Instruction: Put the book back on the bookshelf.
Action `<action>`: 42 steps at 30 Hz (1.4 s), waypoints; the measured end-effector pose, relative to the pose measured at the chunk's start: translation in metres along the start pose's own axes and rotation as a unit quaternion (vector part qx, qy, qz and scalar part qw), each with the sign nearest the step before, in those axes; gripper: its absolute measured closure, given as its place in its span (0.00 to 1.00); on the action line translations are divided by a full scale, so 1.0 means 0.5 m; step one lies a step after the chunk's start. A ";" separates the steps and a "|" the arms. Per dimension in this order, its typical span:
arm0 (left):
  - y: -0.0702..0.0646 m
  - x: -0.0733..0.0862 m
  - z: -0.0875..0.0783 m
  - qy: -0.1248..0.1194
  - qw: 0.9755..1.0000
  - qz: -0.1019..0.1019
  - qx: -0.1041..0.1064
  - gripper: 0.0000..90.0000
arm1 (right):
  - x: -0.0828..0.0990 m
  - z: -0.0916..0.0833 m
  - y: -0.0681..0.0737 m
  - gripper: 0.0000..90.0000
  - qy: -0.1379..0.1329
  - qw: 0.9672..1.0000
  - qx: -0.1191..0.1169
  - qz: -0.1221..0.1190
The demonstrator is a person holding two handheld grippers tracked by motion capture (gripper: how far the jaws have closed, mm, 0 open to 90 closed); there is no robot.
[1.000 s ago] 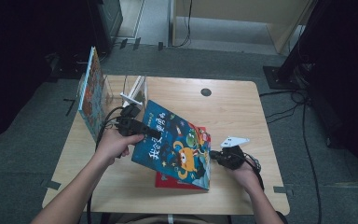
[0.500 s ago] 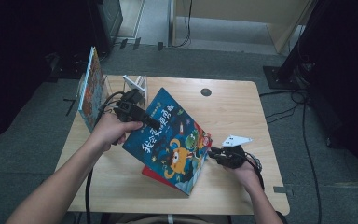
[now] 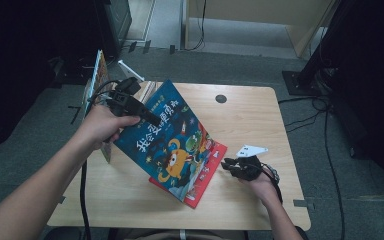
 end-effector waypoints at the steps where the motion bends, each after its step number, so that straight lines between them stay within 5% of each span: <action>1: 0.003 0.004 -0.007 -0.003 1.000 0.001 -0.003 0.93 | -0.002 0.000 0.001 0.79 -0.004 1.000 -0.001 0.001; 8: 0.034 0.032 -0.036 -0.010 1.000 -0.010 -0.013 0.92 | -0.021 0.013 0.008 0.58 -0.026 1.000 -0.012 0.011; 14: 0.053 0.059 -0.059 -0.017 0.999 -0.015 -0.035 0.93 | -0.039 0.033 0.014 0.52 -0.029 0.999 -0.015 0.005; 31: 0.093 0.160 -0.131 -0.035 0.996 -0.029 -0.080 0.93 | -0.083 0.087 0.012 0.49 -0.031 0.999 -0.026 -0.004; 42: 0.124 0.231 -0.170 -0.046 0.995 -0.048 -0.079 0.92 | -0.099 0.117 0.010 0.49 -0.018 0.999 -0.035 -0.011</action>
Point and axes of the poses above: each handheld gripper's, and its own axes: z roughly forward along the jaws, x roughly out of its underside, y roughly to its left, the point moved 7 cm from there along z, roughly forward along the jaws, and after that the axes turned 12 degrees about -z, right-handed, at the moved point
